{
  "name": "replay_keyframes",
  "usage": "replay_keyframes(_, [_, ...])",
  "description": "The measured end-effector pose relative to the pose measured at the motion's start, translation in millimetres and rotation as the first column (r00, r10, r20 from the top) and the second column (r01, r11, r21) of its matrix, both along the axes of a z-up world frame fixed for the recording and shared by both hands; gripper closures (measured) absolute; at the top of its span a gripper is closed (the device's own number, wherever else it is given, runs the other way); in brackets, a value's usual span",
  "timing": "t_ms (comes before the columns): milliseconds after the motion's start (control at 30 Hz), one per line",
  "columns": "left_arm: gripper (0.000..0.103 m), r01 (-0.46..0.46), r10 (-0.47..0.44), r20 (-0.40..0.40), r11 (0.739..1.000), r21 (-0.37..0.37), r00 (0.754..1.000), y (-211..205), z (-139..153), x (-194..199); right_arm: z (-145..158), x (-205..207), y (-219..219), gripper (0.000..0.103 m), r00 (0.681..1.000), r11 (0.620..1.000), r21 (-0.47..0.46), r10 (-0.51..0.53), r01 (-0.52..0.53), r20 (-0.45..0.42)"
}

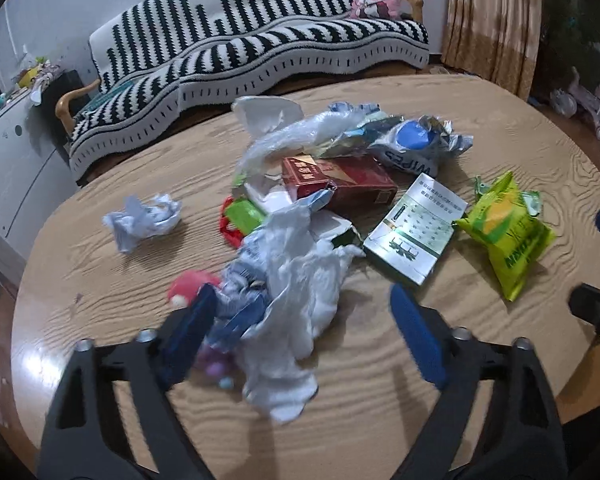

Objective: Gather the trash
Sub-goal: 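Grasp the popcorn bag with the right tool while the left tool grasps white tissue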

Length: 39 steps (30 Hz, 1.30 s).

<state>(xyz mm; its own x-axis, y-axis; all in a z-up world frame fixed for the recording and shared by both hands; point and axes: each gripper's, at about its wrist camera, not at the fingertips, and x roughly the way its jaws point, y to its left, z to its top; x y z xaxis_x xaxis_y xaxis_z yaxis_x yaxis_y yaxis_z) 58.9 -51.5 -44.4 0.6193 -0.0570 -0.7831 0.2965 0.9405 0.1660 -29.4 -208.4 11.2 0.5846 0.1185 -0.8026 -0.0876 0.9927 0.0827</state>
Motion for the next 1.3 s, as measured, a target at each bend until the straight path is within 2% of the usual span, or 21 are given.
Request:
replay_keyframes(100, [0.041, 0.014, -0.017, 0.037, 0.998, 0.068, 0.999, -11, -6, 9, -4, 3, -4, 0.006, 1.0, 1.0, -0.011, -0.01, 0.01, -0.007])
replay_keyframes(167, [0.089, 0.029, -0.03, 0.021, 0.997, 0.067, 0.999, -13, -5, 13, -5, 6, -5, 0.01, 1.0, 1.0, -0.015, -0.013, 0.013, -0.012])
replay_keyframes(233, [0.097, 0.008, -0.008, -0.014, 1.0, 0.002, 1.0, -3, 6, 13, -6, 9, -7, 0.025, 1.0, 1.0, -0.018, -0.016, 0.016, -0.017])
replay_keyframes(267, [0.1, 0.001, -0.001, -0.012, 0.999, -0.047, 1.0, 3, 17, 10, -7, 10, -9, 0.028, 1.0, 1.0, -0.014, -0.015, 0.014, -0.02])
replay_keyframes(333, [0.101, 0.003, 0.001, 0.029, 0.992, -0.129, 1.0, 15, 42, -1, -6, 12, -11, 0.036, 1.0, 1.0, -0.003, -0.012, 0.012, -0.018])
replay_keyframes(400, [0.101, -0.002, 0.013, 0.058, 0.984, -0.177, 0.998, 24, 58, -10, -6, 14, -11, 0.036, 1.0, 1.0, 0.004, -0.006, 0.006, -0.021])
replay_keyframes(500, [0.101, -0.018, 0.029, 0.041, 0.968, -0.248, 0.999, 33, 67, -17, -13, 20, -7, 0.036, 0.999, 1.0, 0.011, 0.008, -0.008, -0.041])
replay_keyframes(733, [0.101, -0.009, 0.021, 0.038, 0.96, -0.28, 0.999, 29, 71, -22, -34, 36, 5, 0.03, 0.997, 0.999, -0.045, 0.004, -0.008, -0.075])
replay_keyframes(767, [0.101, -0.007, 0.019, 0.039, 0.958, -0.286, 0.999, 28, 72, -22, -38, 38, 6, 0.032, 0.997, 0.998, -0.059, 0.005, -0.01, -0.08])
replay_keyframes(800, [0.101, -0.006, 0.019, 0.04, 0.956, -0.294, 0.999, 28, 74, -23, -41, 41, 7, 0.05, 0.996, 0.997, -0.076, 0.004, -0.011, -0.085])
replay_keyframes(833, [0.101, -0.007, 0.02, 0.04, 0.952, -0.306, 0.999, 28, 75, -23, -42, 42, 7, 0.056, 0.996, 0.997, -0.073, 0.01, -0.017, -0.091])
replay_keyframes(933, [0.101, -0.007, 0.025, 0.05, 0.946, -0.323, 0.998, 27, 81, -23, -31, 38, 1, 0.06, 0.998, 1.0, -0.015, 0.016, -0.017, -0.068])
replay_keyframes(1067, [0.101, 0.007, 0.016, 0.069, 0.946, -0.323, 0.997, 15, 86, -25, 2, 17, -12, 0.06, 0.999, 0.999, 0.043, 0.028, -0.029, 0.029])
replay_keyframes(1200, [0.101, 0.053, -0.032, 0.069, 0.942, -0.332, 0.997, -15, 89, -26, 23, -4, -52, 0.06, 0.996, 0.998, 0.058, -0.035, 0.031, 0.079])
replay_keyframes(1300, [0.101, 0.102, -0.083, 0.068, 0.935, -0.34, 0.994, -43, 89, -28, 22, -19, -104, 0.06, 0.987, 0.988, 0.058, -0.144, 0.14, 0.075])
